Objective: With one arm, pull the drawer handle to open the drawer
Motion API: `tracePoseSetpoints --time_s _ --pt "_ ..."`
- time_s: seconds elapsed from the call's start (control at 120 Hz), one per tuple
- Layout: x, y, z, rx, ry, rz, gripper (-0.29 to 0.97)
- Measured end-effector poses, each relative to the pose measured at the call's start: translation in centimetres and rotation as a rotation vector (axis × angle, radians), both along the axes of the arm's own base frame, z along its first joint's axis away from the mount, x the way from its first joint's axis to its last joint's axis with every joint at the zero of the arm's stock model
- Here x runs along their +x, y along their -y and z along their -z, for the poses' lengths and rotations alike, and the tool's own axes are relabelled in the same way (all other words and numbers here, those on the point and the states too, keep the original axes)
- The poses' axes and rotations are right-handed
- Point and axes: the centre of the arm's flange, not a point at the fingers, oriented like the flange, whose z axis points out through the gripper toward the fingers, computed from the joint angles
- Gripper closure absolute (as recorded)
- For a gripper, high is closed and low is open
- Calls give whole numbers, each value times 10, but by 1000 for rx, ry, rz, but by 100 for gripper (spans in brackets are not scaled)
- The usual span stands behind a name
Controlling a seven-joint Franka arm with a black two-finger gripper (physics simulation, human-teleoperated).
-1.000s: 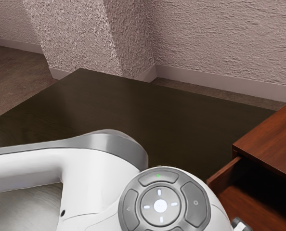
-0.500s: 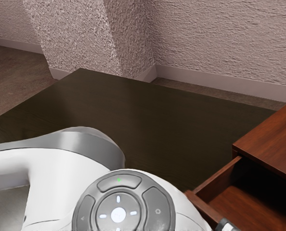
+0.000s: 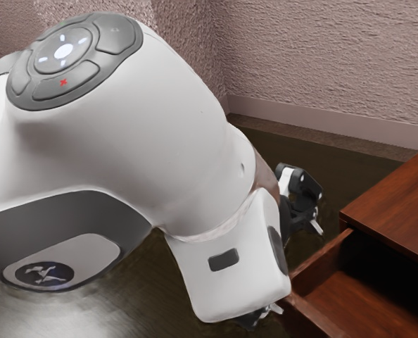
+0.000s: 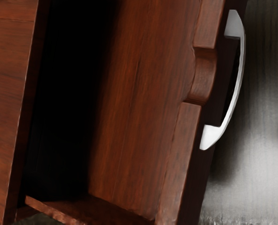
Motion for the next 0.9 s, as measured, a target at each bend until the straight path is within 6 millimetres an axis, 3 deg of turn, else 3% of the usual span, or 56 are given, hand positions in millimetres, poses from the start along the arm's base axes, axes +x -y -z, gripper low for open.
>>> tracePoseSetpoints --time_s 0.092,0.158,0.458,0.567,0.658,0.717,0.767,0.9 --pt "14 -10 -17 -33 5 -40 0" --pt "33 -33 -22 -57 -3 -110 0" --pt "106 -186 -15 -201 -80 -511 0" --pt "125 -253 -6 -261 -110 -673 0" --pt "132 -299 3 -300 -141 -802 0" --pt "135 -318 8 -310 -164 -873 0" --pt "132 -330 1 -321 -172 -926 0" --pt "122 -339 -12 -330 -198 -1010 0"
